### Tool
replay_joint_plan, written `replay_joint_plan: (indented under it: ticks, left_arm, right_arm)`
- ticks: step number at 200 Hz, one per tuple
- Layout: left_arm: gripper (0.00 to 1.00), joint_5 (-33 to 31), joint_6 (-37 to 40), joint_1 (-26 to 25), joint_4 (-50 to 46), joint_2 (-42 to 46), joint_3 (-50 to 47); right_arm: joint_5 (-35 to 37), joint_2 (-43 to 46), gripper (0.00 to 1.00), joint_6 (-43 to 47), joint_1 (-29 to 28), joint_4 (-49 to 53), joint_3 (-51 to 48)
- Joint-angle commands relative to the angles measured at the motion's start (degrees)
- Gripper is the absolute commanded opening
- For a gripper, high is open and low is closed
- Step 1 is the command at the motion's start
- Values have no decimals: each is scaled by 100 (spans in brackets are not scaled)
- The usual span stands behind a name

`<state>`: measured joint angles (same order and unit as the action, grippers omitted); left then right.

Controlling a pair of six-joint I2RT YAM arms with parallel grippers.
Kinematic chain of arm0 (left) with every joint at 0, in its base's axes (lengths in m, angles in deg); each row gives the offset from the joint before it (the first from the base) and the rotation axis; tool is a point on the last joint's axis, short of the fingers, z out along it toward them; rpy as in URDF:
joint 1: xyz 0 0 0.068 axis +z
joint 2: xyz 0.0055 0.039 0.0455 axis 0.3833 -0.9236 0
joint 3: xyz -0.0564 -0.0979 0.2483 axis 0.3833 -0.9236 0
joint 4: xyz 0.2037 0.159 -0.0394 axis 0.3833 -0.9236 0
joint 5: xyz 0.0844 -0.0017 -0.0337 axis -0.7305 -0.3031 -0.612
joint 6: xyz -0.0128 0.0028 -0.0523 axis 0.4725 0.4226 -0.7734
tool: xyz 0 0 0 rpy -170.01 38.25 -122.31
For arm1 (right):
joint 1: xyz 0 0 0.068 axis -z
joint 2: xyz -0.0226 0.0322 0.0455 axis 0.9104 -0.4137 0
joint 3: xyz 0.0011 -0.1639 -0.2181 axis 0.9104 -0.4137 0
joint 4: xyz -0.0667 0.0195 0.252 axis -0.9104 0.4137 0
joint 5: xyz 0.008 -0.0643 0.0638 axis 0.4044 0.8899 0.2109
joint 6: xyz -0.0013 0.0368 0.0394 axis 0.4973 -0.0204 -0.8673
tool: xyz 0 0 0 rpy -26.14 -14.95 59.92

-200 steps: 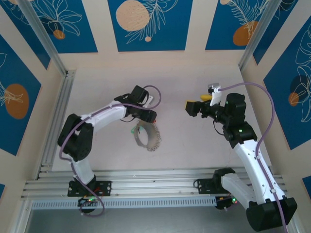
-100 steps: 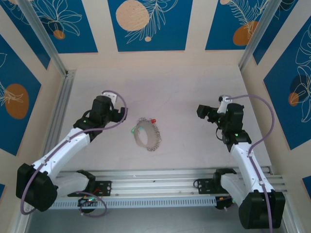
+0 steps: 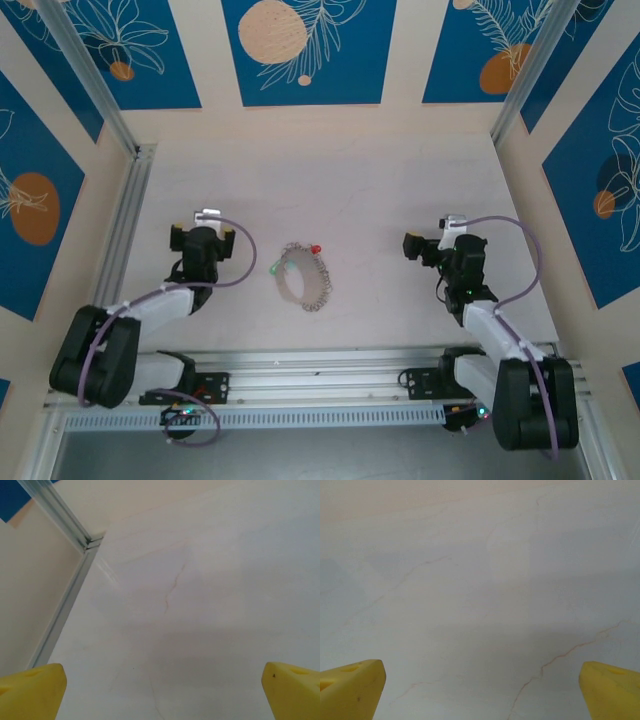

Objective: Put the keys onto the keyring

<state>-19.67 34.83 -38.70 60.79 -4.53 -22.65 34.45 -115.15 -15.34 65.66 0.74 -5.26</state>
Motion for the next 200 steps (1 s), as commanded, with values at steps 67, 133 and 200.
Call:
replay_joint_plan:
  ticks: [67,133,200]
  left_arm:
    - [100,1355,-384,710,2854,-1235,-756]
    - [100,1512,-494,871,2522,-1498,-465]
    - [100,1507,-485,874,2570,-1513,-460]
  right_arm:
    - [-234,-2609,99,111,169,-2985,186]
    - [-34,-2784,99,290,-19,-2351,606]
    - [-30,-2781,99,288,-19,-2374,614]
